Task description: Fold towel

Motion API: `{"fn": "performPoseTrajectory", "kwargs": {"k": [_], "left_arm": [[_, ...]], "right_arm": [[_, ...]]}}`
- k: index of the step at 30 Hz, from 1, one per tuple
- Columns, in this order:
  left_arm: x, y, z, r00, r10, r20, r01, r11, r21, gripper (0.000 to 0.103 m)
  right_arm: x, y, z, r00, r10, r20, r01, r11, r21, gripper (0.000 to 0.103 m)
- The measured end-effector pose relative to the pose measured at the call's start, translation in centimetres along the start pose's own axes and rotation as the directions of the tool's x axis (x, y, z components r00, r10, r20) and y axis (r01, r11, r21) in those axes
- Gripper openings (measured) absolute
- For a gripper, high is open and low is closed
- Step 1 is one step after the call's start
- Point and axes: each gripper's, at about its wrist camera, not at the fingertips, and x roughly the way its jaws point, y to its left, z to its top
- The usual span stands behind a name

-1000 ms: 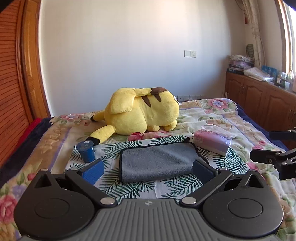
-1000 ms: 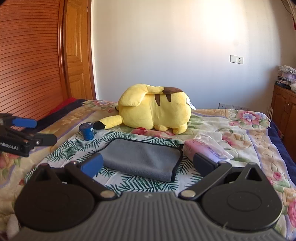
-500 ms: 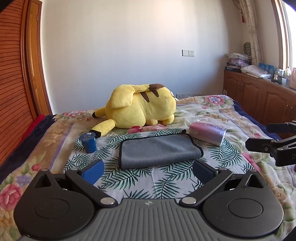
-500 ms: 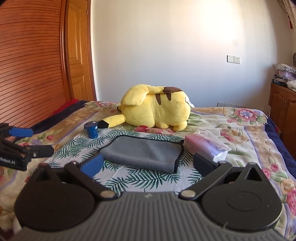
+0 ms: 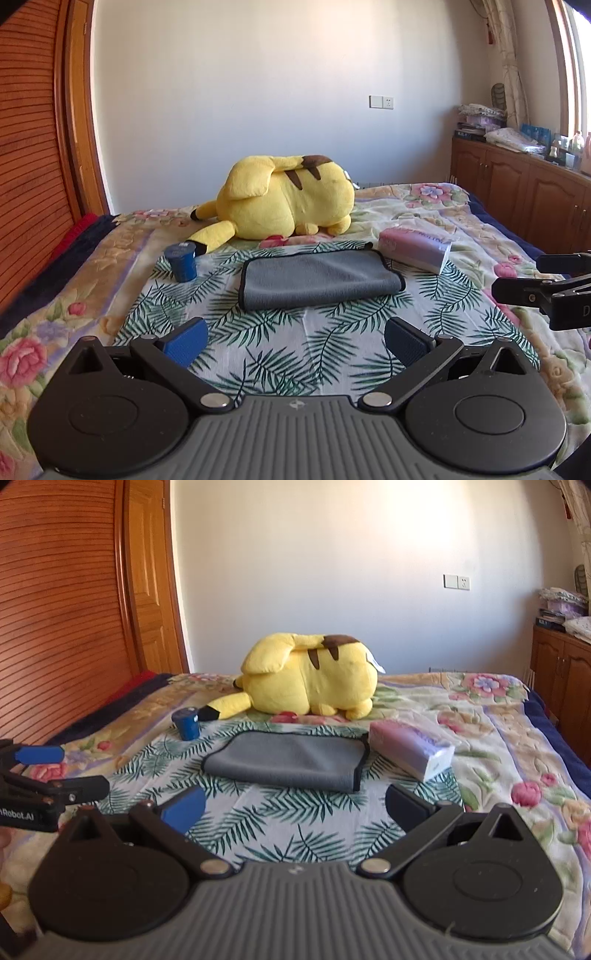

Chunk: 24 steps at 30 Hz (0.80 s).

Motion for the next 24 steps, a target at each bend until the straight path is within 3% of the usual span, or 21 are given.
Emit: {"fn": "performPoseTrajectory", "kwargs": {"k": [14, 24], "left_arm": [[0.9, 0.5, -2.9, 1.000, 0.019, -0.016, -0.019, 0.999, -0.030, 0.087], [0.9, 1.2, -3.2, 0.999, 0.044, 0.022, -0.043, 0.998, -0.052, 0.087]], "right_arm": [[0.1, 0.4, -2.7, 1.000, -0.019, -0.010, 0.020, 1.000, 0.024, 0.103], [0.9, 0.3, -4.0, 0.999, -0.039, -0.027, 0.040, 0.999, 0.025, 0.103]]}}
